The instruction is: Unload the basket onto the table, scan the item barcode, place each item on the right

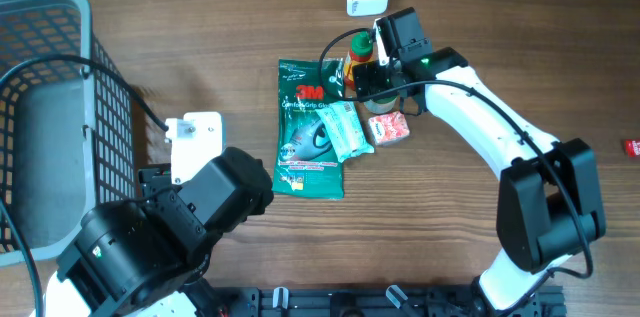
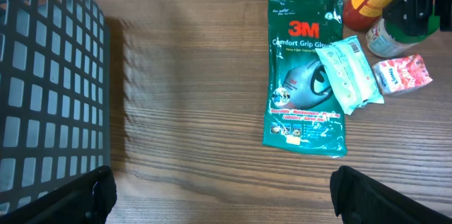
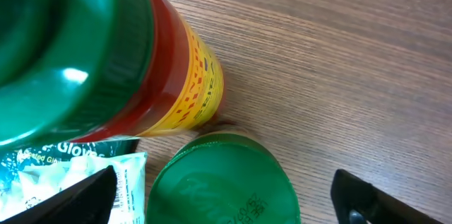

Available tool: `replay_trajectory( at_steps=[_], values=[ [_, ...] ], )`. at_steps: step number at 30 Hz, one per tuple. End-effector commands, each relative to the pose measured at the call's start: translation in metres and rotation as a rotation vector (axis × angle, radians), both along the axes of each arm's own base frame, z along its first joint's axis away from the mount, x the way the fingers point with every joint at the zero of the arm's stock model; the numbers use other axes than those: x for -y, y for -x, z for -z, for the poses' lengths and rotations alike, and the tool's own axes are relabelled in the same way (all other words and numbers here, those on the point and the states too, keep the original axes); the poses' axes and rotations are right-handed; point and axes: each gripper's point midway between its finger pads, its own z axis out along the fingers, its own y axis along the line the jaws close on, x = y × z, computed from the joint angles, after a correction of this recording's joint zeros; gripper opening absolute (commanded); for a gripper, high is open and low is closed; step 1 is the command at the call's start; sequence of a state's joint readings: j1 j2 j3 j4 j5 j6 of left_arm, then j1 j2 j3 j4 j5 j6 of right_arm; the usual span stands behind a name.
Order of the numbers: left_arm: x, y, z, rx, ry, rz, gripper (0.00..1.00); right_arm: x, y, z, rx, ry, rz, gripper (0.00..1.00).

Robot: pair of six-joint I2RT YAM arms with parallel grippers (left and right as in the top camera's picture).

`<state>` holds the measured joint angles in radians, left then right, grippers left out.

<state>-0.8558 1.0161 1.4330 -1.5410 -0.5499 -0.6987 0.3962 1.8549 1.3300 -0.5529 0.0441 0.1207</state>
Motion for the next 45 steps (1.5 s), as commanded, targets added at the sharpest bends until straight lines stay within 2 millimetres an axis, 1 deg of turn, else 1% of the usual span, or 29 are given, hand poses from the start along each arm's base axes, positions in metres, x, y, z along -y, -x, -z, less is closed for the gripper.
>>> replay_trajectory(
  at_steps=[1,4,8,10,11,14,17,19,21,22,24,26,28,30,32,37,42,43,45],
  values=[
    [-0.001,-0.001,-0.001,0.013,0.004,-0.020,1.00,-0.001,0.005,0.019,-0.059,-0.009,0.015,0.87],
    [-0.001,-0.001,-0.001,0.013,0.004,-0.020,1.00,0.000,0.007,0.020,-0.068,-0.012,0.027,0.81],
    [-0.001,-0.001,-0.001,0.013,0.004,-0.020,1.00,0.000,0.007,0.020,-0.068,-0.011,0.027,0.79],
    [-0.001,-0.001,-0.001,0.013,0.004,-0.020,1.00,0.000,0.007,0.020,-0.068,-0.011,0.027,0.70],
    [-0.001,-0.001,-0.001,0.013,0.004,-0.020,1.00,0.000,0.007,0.020,-0.068,-0.011,0.027,0.68],
    [-0.001,-0.001,-0.001,0.013,0.004,-0.020,1.00,0.000,0.007,0.020,-0.068,-0.015,0.032,0.66],
    [-0.001,-0.001,-0.001,0.013,0.004,-0.020,1.00,-0.001,0.008,0.017,-0.076,-0.043,0.073,0.64],
    [-0.001,-0.001,-0.001,0.013,0.004,-0.020,1.00,-0.006,0.010,0.012,-0.082,-0.074,0.057,0.64],
    [-0.001,-0.001,-0.001,0.013,0.004,-0.020,1.00,-0.009,0.013,0.001,-0.076,-0.106,0.044,0.64],
    [-0.001,-0.001,-0.001,0.013,0.004,-0.020,1.00,-0.008,0.014,-0.011,-0.061,-0.117,0.044,0.64],
    [-0.001,-0.001,-0.001,0.013,0.004,-0.020,1.00,-0.005,0.016,-0.023,-0.043,-0.120,0.048,0.64],
    [-0.001,-0.001,-0.001,0.013,0.004,-0.020,1.00,0.004,0.019,-0.038,-0.024,-0.117,0.061,0.65],
    [-0.001,-0.001,-0.001,0.013,0.004,-0.020,1.00,0.017,0.021,-0.050,-0.004,-0.092,0.091,0.65],
    [-0.001,-0.001,-0.001,0.013,0.004,-0.020,1.00,0.036,0.021,-0.059,0.020,-0.051,0.138,0.65],
    [-0.001,-0.001,-0.001,0.013,0.004,-0.020,1.00,0.052,0.021,-0.062,0.030,-0.018,0.177,0.65],
    [-0.001,-0.001,-0.001,0.013,0.004,-0.020,1.00,0.093,0.021,-0.057,0.010,0.071,0.280,0.65],
    [-0.001,-0.001,-0.001,0.013,0.004,-0.020,1.00,0.117,0.014,-0.048,-0.001,0.076,0.340,0.66],
    [-0.001,-0.001,-0.001,0.013,0.004,-0.020,1.00,0.120,0.011,-0.045,-0.003,0.074,0.353,0.69],
    [-0.001,-0.001,-0.001,0.013,0.004,-0.020,1.00,0.125,0.008,-0.038,-0.012,0.070,0.379,0.71]
  ],
)
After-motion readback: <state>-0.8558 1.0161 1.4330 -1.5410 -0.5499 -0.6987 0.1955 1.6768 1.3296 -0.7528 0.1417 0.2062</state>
